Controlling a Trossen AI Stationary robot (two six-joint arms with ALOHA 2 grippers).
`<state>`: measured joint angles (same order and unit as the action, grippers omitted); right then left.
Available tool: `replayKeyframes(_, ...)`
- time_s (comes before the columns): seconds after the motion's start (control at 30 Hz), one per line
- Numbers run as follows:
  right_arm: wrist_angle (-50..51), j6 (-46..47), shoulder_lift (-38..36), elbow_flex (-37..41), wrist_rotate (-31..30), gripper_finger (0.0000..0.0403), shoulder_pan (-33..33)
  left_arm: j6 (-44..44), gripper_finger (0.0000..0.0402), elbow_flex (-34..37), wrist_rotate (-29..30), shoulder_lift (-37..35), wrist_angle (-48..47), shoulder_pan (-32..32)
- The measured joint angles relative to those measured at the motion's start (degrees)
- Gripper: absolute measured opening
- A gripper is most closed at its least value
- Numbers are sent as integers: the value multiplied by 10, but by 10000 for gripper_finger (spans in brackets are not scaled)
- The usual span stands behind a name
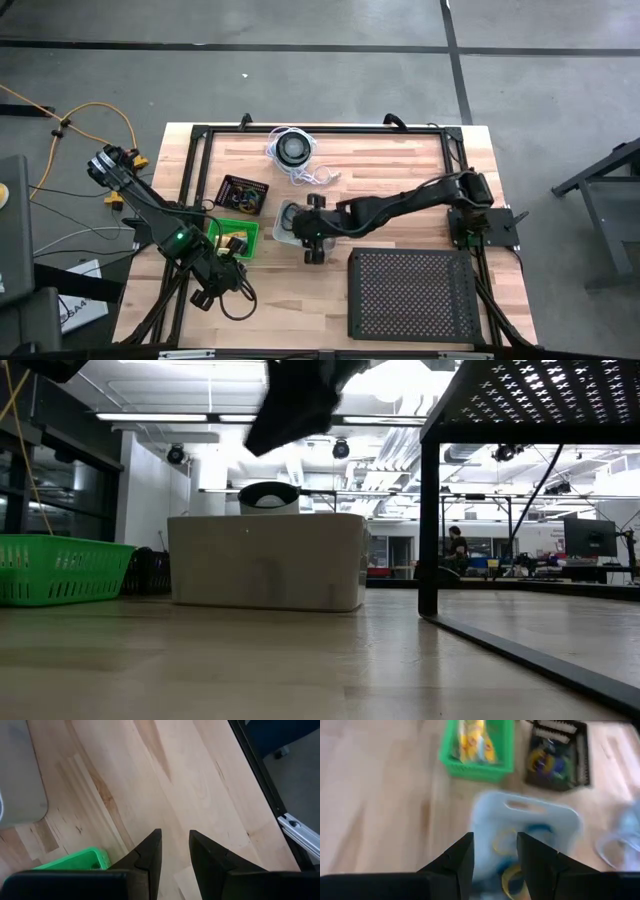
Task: Pick & Place Office Desk Supplies
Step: Put the gray bin on the shelf
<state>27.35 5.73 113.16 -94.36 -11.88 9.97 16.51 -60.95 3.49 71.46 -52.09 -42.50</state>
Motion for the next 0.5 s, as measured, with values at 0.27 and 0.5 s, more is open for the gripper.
replayKeyframes(0.27, -1, 33, 19, 1, 0, 137, 20, 0, 93, 0, 0, 0, 4, 0)
replayKeyframes(0.5, -18, 73, 44, -2, 5, 137, 20, 0, 93, 0, 0, 0, 9, 0)
